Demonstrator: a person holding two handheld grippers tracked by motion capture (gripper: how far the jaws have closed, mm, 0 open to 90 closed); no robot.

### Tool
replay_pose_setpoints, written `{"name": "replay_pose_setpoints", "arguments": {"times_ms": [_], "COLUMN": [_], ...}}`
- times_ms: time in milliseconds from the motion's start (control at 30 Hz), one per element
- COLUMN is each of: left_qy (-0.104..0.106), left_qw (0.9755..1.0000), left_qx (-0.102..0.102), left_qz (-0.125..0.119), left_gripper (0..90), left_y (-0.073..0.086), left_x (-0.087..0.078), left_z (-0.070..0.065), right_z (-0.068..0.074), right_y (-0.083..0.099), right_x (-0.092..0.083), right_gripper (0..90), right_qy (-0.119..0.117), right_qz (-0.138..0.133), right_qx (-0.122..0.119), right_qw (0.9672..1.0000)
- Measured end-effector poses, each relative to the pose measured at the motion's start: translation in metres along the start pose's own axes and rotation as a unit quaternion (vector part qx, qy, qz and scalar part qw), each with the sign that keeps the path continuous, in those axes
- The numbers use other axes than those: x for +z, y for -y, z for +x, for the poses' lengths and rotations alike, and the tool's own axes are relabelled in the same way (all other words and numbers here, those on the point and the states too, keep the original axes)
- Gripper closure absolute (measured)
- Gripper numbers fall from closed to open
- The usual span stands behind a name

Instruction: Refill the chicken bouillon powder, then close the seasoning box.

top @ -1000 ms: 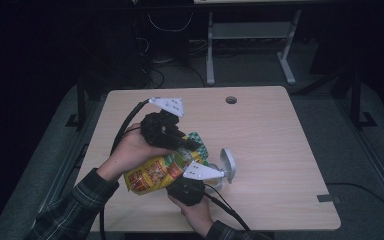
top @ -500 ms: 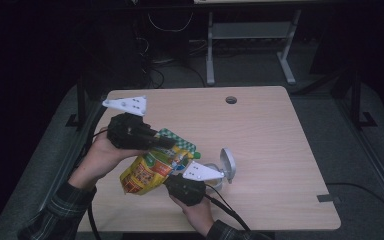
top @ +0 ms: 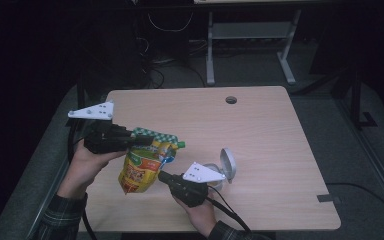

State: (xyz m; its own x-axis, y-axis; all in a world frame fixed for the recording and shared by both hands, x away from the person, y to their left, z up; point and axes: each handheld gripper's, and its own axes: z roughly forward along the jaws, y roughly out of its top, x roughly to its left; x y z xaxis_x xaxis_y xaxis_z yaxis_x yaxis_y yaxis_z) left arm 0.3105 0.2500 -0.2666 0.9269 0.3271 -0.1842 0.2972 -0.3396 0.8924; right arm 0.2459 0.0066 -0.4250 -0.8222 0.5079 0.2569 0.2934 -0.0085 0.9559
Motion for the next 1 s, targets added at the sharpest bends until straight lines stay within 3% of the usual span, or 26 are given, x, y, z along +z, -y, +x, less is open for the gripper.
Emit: {"name": "replay_pose_setpoints", "arguments": {"times_ms": [200,233,333,500,600,767,1000], "left_qy": [-0.035,-0.041,-0.059,-0.090,-0.097,-0.110,-0.129], "left_qw": [0.9981,0.9979,0.9963,0.9935,0.9920,0.9900,0.9882], "left_qx": [-0.026,-0.029,-0.034,-0.037,-0.047,-0.048,-0.026], "left_qz": [-0.042,-0.041,-0.054,-0.058,-0.065,-0.074,-0.078], "left_gripper": [89.9,89.9,89.9,89.9,89.9,89.8,89.7], "left_y": [0.021,0.023,0.029,0.036,0.042,0.049,0.055], "left_x": [-0.003,-0.003,-0.004,-0.005,-0.004,0.004,0.024], "left_z": [0.018,0.022,0.030,0.038,0.045,0.056,0.074], "right_z": [0.000,0.001,0.003,0.000,-0.003,-0.010,-0.014], "right_y": [-0.002,-0.002,-0.006,-0.015,-0.020,-0.026,-0.030], "right_x": [-0.004,-0.006,-0.012,-0.025,-0.032,-0.041,-0.054], "right_gripper": [89.7,89.7,89.7,89.7,89.7,89.6,89.6], "right_qy": [-0.002,-0.002,0.004,0.018,0.019,0.018,0.017], "right_qz": [0.025,0.030,0.038,0.046,0.053,0.062,0.064], "right_qx": [0.014,0.013,-0.009,-0.022,-0.025,-0.029,-0.037], "right_qw": [0.9996,0.9994,0.9992,0.9985,0.9981,0.9975,0.9971]}}
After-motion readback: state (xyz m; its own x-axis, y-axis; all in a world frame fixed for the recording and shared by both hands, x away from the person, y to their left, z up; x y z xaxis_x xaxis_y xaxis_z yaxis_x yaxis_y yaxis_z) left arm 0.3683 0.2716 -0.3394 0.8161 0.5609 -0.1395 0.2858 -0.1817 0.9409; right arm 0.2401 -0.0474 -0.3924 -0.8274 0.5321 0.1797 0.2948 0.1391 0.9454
